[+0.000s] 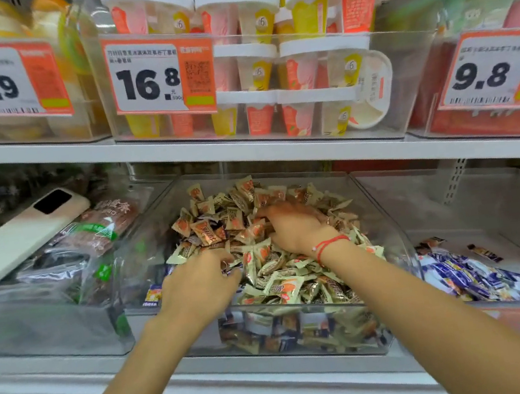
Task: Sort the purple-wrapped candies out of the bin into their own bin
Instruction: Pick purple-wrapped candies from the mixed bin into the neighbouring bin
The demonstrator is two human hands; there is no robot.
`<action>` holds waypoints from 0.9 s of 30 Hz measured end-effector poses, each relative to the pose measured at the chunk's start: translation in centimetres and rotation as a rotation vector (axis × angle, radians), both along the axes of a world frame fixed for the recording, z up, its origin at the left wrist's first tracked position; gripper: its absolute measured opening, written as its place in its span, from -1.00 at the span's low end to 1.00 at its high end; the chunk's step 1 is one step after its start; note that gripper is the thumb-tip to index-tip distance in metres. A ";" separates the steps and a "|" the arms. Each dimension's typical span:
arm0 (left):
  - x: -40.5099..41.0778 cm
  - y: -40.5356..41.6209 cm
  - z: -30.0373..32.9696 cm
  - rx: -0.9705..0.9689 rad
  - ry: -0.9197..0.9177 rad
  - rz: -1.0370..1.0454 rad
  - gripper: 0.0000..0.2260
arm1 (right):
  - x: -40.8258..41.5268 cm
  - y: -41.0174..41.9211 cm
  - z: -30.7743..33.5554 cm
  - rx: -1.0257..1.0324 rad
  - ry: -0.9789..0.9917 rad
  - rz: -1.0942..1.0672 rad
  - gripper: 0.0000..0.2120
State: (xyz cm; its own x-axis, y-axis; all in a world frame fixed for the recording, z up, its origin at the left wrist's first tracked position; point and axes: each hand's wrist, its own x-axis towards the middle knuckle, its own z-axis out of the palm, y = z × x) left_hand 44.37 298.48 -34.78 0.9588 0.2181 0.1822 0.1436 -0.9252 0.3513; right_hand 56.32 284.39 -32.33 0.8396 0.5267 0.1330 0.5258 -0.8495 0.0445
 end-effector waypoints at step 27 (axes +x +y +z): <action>-0.1 -0.1 2.2 -0.211 0.150 -0.562 -0.70 | -8.4 -9.1 0.6 0.171 -0.056 0.114 -0.55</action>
State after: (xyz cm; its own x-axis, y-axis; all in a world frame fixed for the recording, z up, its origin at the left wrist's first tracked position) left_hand 44.26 298.39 -32.58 0.9494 -0.3110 0.0442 -0.2833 -0.7867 0.5484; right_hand 47.96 275.28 -31.74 0.7644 0.5837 0.2738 0.6199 -0.7821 -0.0632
